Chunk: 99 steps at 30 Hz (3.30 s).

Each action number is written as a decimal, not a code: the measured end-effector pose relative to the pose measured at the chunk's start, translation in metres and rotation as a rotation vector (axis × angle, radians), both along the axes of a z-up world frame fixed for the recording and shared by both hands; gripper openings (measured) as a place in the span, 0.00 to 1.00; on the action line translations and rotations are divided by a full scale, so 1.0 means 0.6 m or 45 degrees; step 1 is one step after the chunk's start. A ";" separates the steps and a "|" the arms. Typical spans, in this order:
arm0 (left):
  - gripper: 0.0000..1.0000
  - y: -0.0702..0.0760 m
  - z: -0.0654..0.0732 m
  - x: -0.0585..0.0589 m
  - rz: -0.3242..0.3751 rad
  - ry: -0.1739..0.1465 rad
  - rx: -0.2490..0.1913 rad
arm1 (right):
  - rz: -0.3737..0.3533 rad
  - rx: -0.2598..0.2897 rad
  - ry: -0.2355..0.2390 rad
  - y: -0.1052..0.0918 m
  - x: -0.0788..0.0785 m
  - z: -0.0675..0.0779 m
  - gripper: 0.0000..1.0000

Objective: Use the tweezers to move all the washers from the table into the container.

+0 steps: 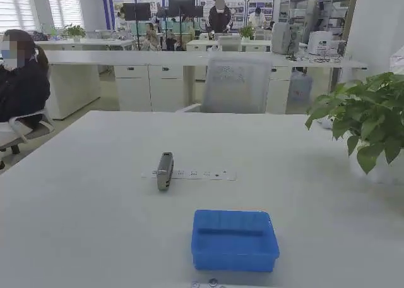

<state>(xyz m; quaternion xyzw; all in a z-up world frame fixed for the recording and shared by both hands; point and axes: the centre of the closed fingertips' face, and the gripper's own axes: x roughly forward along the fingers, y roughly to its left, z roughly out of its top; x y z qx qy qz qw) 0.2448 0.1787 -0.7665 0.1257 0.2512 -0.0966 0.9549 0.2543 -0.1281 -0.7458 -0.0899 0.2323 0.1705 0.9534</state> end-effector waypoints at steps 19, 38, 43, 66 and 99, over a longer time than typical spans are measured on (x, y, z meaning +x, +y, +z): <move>0.96 0.003 0.000 0.001 0.013 0.003 -0.010 | -0.012 -0.017 -0.006 -0.004 0.000 0.000 0.97; 0.93 -0.011 0.004 0.001 -0.025 0.057 -0.128 | 0.001 0.003 0.012 -0.001 0.001 0.000 0.96; 0.92 -0.019 0.011 0.008 -0.049 0.076 -0.178 | -0.012 0.080 0.063 -0.003 0.002 -0.001 0.94; 0.44 -0.111 -0.038 0.065 -0.556 0.299 -0.084 | -0.011 0.025 0.123 0.008 0.002 -0.011 0.91; 0.02 -0.167 -0.163 0.076 -0.927 0.556 0.164 | 0.005 0.021 0.195 0.018 -0.005 -0.022 0.89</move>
